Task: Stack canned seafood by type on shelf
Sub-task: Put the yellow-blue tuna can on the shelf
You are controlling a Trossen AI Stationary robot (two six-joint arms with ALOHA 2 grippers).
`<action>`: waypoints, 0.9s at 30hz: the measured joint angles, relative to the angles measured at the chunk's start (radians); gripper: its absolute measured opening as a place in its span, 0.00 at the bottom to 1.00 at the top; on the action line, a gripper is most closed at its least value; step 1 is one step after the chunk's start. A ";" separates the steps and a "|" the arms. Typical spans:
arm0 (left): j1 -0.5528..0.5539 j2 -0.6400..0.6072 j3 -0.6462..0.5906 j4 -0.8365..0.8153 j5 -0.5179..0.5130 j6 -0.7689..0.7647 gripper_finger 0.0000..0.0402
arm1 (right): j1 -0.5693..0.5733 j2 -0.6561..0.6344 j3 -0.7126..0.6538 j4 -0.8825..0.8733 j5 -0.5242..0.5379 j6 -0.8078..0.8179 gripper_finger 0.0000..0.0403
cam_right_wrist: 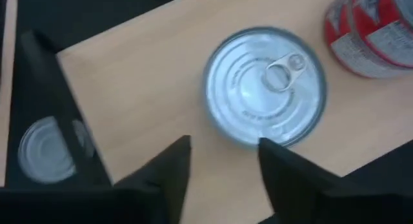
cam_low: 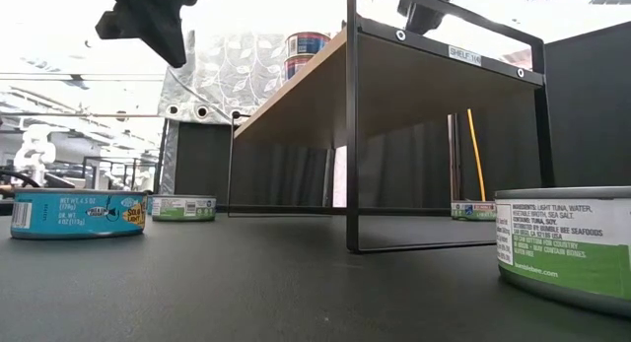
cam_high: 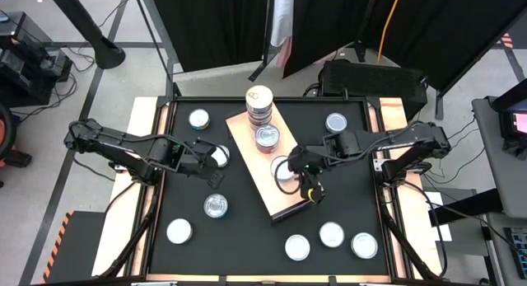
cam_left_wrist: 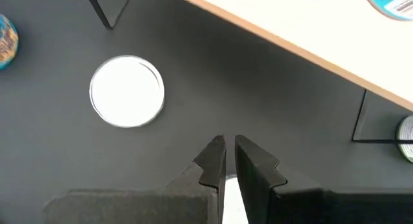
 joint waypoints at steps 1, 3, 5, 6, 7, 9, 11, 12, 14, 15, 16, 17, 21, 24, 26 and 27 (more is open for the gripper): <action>0.001 0.000 0.000 0.003 -0.003 0.011 0.09 | -0.006 0.002 -0.007 0.017 0.002 0.003 0.35; 0.006 0.000 0.000 0.003 -0.005 0.018 0.09 | -0.016 0.007 -0.021 0.035 0.003 0.004 0.24; 0.008 0.000 0.000 0.002 -0.006 0.020 0.09 | -0.026 0.008 -0.030 0.050 0.003 0.003 0.13; 0.008 0.000 0.000 0.001 -0.008 0.022 0.09 | -0.031 0.007 -0.033 0.067 0.003 0.003 0.08; 0.008 0.000 0.000 0.000 -0.009 0.031 0.09 | -0.038 0.006 -0.037 0.078 0.003 0.003 0.04; 0.008 0.000 0.000 0.000 -0.010 0.041 0.09 | -0.049 0.005 -0.048 0.093 0.003 0.002 0.02; 0.007 0.000 0.000 0.000 -0.018 0.043 0.09 | -0.060 0.016 -0.056 0.130 0.003 0.005 0.03; 0.007 0.000 0.000 0.000 -0.022 0.044 0.09 | -0.062 0.023 -0.057 0.138 0.003 0.008 0.04; 0.008 0.000 0.000 -0.001 -0.026 0.045 0.09 | -0.067 0.037 -0.058 0.136 0.002 0.012 0.04; 0.008 0.000 0.000 -0.001 -0.027 0.045 0.09 | -0.068 0.044 -0.058 0.140 0.002 0.012 0.03; 0.008 0.000 0.000 -0.001 -0.030 0.045 0.09 | -0.068 0.048 -0.058 0.140 0.001 0.012 0.02; 0.008 0.000 0.000 -0.001 -0.031 0.044 0.09 | -0.067 0.054 -0.058 0.138 0.000 0.010 0.01; 0.007 0.000 0.000 -0.001 -0.034 0.044 0.09 | -0.068 0.072 -0.057 0.150 0.000 0.010 0.01; 0.008 0.000 0.000 -0.001 -0.035 0.044 0.09 | -0.074 0.086 -0.054 0.164 0.002 0.007 0.00; 0.008 0.000 0.000 -0.001 -0.035 0.044 0.09 | -0.080 0.089 -0.054 0.174 0.003 0.007 0.00; 0.007 0.000 0.000 -0.001 -0.035 0.043 0.09 | -0.082 0.089 -0.054 0.178 0.003 0.007 0.00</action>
